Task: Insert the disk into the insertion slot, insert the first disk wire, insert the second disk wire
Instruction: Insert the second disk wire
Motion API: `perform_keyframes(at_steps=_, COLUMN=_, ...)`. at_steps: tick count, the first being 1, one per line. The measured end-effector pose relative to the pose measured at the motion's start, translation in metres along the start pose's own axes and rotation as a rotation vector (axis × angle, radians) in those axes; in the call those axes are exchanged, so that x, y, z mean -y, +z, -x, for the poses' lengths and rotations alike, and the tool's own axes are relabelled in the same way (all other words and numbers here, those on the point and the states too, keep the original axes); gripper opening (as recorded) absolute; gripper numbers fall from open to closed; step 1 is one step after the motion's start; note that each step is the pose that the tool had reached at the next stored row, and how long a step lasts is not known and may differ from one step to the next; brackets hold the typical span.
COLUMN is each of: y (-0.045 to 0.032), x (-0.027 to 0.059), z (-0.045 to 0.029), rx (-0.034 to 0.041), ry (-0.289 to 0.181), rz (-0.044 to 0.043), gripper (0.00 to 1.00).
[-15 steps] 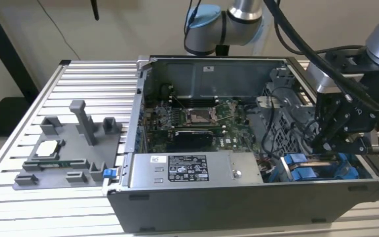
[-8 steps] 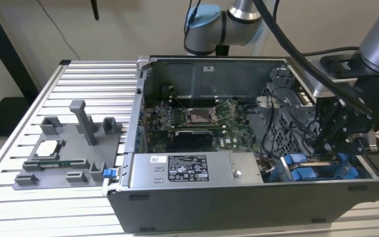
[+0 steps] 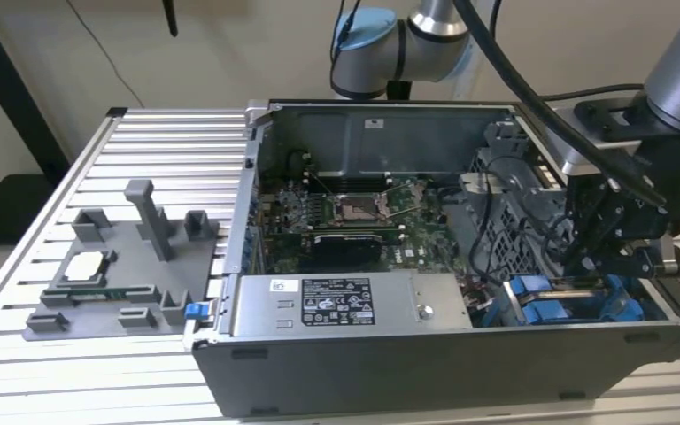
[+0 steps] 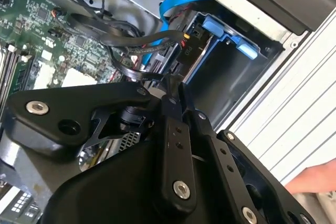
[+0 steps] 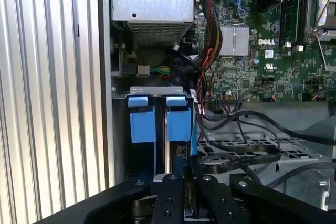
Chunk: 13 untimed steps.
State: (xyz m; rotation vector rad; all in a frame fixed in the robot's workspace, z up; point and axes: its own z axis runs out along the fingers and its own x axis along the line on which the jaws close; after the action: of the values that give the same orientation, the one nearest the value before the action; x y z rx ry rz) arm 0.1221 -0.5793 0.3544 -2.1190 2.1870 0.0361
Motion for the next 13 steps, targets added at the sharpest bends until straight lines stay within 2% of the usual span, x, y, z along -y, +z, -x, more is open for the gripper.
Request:
perform_keyframes(at_steps=5, y=0.0007, x=0.0, z=0.0, rx=0.0005, ry=-0.001, rz=-0.0076, gripper=0.0)
perform_keyframes(at_steps=13, y=0.0023, x=0.0009, z=-0.0002, rx=0.0067, ry=0.0, rz=-0.0086, gripper=0.0)
